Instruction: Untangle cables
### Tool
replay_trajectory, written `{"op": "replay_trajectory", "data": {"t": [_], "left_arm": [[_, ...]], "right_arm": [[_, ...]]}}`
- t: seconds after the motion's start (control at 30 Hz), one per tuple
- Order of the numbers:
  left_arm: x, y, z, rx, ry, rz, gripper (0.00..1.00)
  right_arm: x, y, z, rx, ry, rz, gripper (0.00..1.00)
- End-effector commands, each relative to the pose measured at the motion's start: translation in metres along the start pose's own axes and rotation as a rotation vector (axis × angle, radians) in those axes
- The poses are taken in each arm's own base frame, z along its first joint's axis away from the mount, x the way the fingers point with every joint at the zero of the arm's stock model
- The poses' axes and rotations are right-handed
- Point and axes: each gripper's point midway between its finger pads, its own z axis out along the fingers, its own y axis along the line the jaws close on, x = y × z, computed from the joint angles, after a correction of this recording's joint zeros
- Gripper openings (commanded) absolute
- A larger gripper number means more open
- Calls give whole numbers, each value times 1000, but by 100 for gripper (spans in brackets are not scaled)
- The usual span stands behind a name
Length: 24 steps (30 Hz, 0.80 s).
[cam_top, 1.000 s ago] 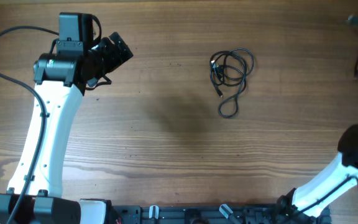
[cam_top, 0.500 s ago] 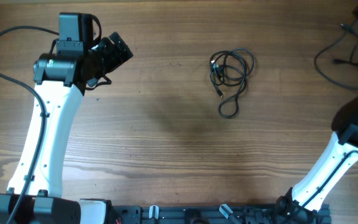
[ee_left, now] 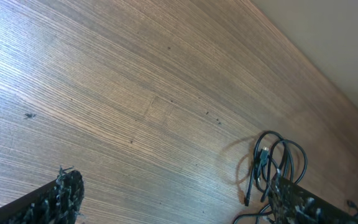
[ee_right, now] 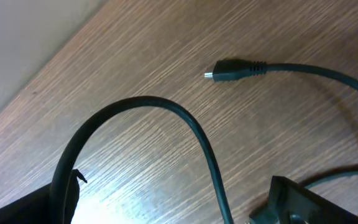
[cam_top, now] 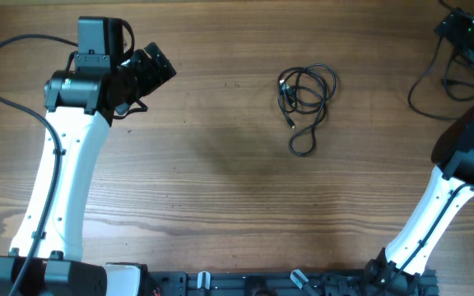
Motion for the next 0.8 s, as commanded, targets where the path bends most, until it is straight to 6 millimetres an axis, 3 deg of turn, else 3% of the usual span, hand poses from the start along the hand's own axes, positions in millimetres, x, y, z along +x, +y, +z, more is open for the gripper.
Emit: {"op": "replay_trajectory", "data": {"t": [0.0, 0.13, 0.23, 0.3, 0.47, 0.57, 0.6, 0.77], "left_arm": [[0, 2, 3, -15, 0, 20, 97], [0, 2, 3, -16, 0, 20, 97], [0, 2, 4, -16, 1, 20, 97], [0, 2, 4, -16, 0, 20, 97], [3, -2, 4, 9, 18, 73, 98], [8, -16, 3, 89, 47, 195, 98], [11, -23, 2, 133, 59, 244, 98], [23, -44, 3, 256, 120, 298, 95]], "right_arm": [[-54, 30, -107, -87, -174, -28, 100], [-72, 42, -192, -119, -288, -65, 100], [-80, 48, -231, -136, -354, -95, 100], [-77, 53, -238, -161, -348, -101, 100], [-27, 85, -235, -370, -128, -123, 99], [2, 105, -238, -451, -26, -191, 90], [20, 119, -241, -508, 23, -252, 84], [96, 164, -248, -560, 236, -383, 83]]}}
